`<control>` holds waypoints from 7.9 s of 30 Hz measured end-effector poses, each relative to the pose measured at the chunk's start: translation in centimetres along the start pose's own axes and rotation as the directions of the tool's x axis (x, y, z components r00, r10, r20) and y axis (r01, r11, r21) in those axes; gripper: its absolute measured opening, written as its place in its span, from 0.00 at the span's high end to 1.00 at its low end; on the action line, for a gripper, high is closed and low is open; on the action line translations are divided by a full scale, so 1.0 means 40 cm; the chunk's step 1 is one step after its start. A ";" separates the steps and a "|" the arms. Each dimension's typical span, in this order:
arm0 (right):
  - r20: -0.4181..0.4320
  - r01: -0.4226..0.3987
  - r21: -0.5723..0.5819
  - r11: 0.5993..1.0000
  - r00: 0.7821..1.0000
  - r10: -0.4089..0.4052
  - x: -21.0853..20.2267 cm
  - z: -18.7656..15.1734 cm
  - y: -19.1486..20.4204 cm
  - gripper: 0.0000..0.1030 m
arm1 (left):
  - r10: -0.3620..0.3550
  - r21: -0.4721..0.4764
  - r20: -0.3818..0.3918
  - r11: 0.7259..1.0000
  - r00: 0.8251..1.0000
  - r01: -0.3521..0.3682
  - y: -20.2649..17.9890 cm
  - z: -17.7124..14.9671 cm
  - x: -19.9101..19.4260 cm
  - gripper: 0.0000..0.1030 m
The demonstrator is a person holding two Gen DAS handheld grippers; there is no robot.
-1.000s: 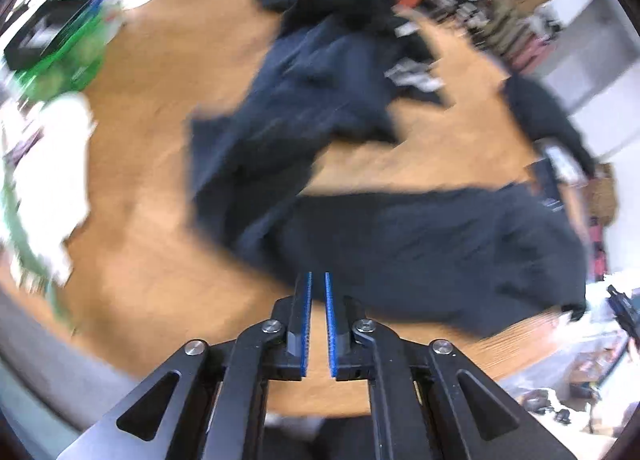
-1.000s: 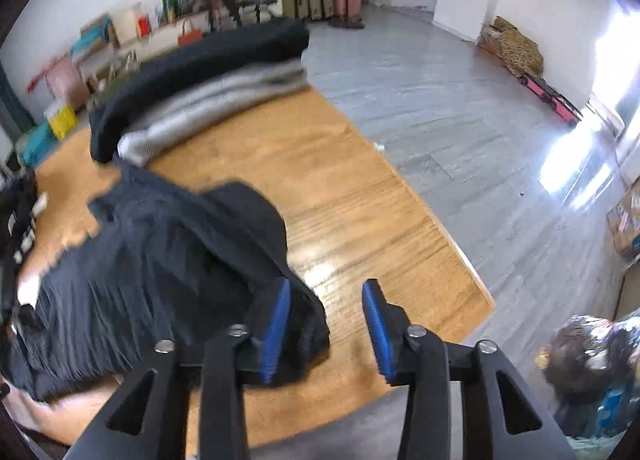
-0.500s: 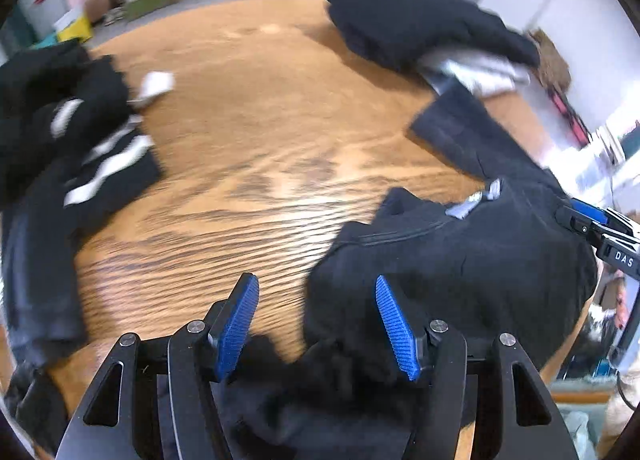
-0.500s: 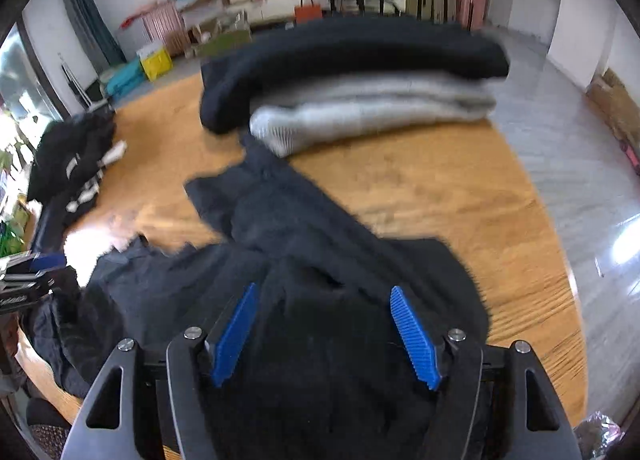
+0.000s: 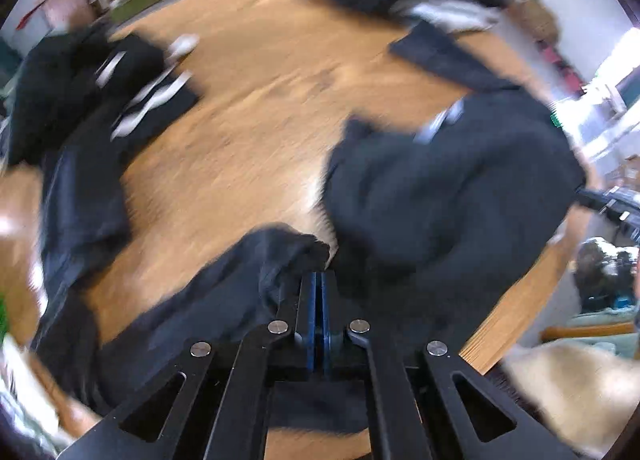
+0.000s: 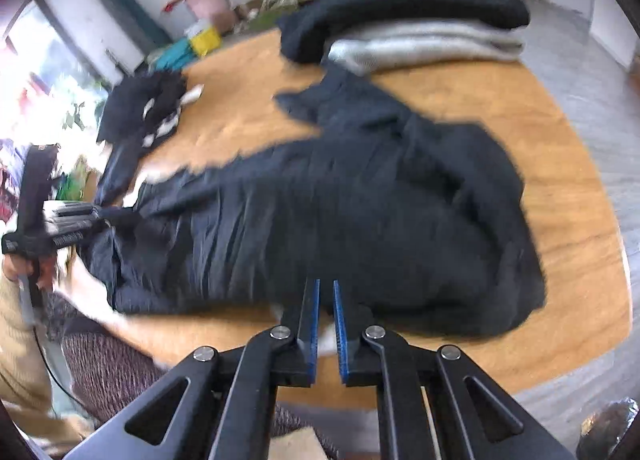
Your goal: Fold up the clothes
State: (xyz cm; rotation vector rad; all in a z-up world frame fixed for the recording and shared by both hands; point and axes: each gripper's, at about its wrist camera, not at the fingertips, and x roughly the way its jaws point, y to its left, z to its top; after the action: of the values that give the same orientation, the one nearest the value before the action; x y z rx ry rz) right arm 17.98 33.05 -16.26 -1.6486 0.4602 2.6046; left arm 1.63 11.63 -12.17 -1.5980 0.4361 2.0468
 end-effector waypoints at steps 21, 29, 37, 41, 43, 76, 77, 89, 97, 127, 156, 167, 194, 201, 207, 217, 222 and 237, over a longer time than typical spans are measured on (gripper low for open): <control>0.004 -0.042 0.009 0.999 0.999 0.042 0.065 0.074 0.061 0.88 | 0.037 -0.142 -0.019 0.989 0.999 -0.039 0.083 -0.111 0.026 0.92; -0.137 -0.194 -0.026 0.981 0.972 0.189 0.039 -0.087 0.127 0.89 | 0.044 -0.266 -0.042 0.963 0.998 -0.054 0.207 -0.244 -0.017 0.94; -0.048 -0.232 -0.037 0.972 0.972 0.230 -0.032 -0.057 0.075 0.60 | -0.036 -0.224 0.101 0.973 0.994 0.058 0.207 -0.143 -0.093 0.64; 0.037 -0.159 -0.091 0.983 0.986 0.163 -0.061 0.024 0.040 0.53 | -0.099 -0.150 0.102 0.982 0.990 0.113 0.137 -0.024 -0.035 0.41; 0.041 -0.159 -0.093 0.983 0.986 0.164 -0.039 0.062 0.031 0.50 | -0.103 -0.129 0.071 0.985 0.992 0.111 0.097 0.038 0.018 0.41; 0.338 -0.004 -0.195 0.981 0.938 0.071 -0.164 0.404 0.201 0.89 | 0.113 -0.277 0.370 0.961 0.922 -0.007 0.218 0.264 -0.356 0.99; 0.388 0.014 -0.198 0.980 0.919 0.066 -0.203 0.449 0.217 0.92 | 0.131 -0.293 0.395 0.956 0.909 -0.011 0.229 0.289 -0.397 0.99; 0.253 0.032 -0.343 0.939 0.966 0.060 -0.146 0.441 0.275 0.56 | 0.014 -0.141 -0.101 0.990 0.995 -0.029 0.190 0.170 -0.021 0.61; -0.092 -0.039 -0.323 0.946 0.996 0.010 0.130 0.396 0.151 0.43 | -0.021 -0.112 -0.260 0.994 0.965 -0.008 0.186 0.188 0.154 0.40; 0.396 0.162 -0.129 0.978 0.913 -0.099 -0.168 0.565 0.156 0.98 | 0.046 -0.314 0.304 0.948 0.952 0.054 0.386 0.197 -0.422 0.94; 0.423 0.026 -0.081 0.996 0.906 0.011 -0.246 0.360 0.175 0.94 | 0.025 -0.318 0.207 0.947 0.978 0.043 0.355 -0.036 -0.259 0.94; -0.004 -0.104 -0.041 0.994 0.995 0.104 0.208 0.299 0.171 0.68 | -0.043 -0.489 0.055 0.870 0.998 0.065 0.377 -0.208 -0.064 0.93; 0.097 -0.095 0.225 0.970 0.993 0.074 0.070 0.113 0.009 0.96 | -0.265 -0.431 0.144 0.850 0.953 0.301 0.276 -0.328 -0.088 0.93; 0.010 0.006 0.439 0.898 1.000 -0.012 -0.024 -0.112 -0.153 0.96 | -0.318 -0.411 0.112 0.848 0.942 0.335 0.237 -0.337 -0.089 0.90; -0.031 0.106 0.473 0.875 0.994 -0.104 -0.037 -0.112 -0.186 0.51 | -0.321 -0.468 0.125 0.815 0.939 0.341 0.288 -0.371 -0.173 0.54; 0.120 -0.041 0.265 0.963 0.993 0.009 0.000 0.146 -0.048 0.46 | -0.134 -0.501 0.180 0.840 0.974 0.208 0.383 -0.170 -0.159 0.37; 0.001 -0.144 0.120 0.982 0.989 0.145 0.160 0.203 0.122 0.42 | 0.059 -0.513 0.097 0.858 0.994 -0.001 0.407 0.013 -0.039 0.38; -0.071 -0.057 0.012 0.998 0.996 0.057 0.305 0.221 0.227 0.35 | 0.220 -0.382 0.048 0.905 0.974 -0.186 0.475 0.365 0.189 0.97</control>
State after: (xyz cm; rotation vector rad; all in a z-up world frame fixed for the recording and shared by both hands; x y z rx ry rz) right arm 3.21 25.03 -21.46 -1.7561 0.5300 2.5850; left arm -22.24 5.27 -16.70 -1.7238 0.1886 2.4697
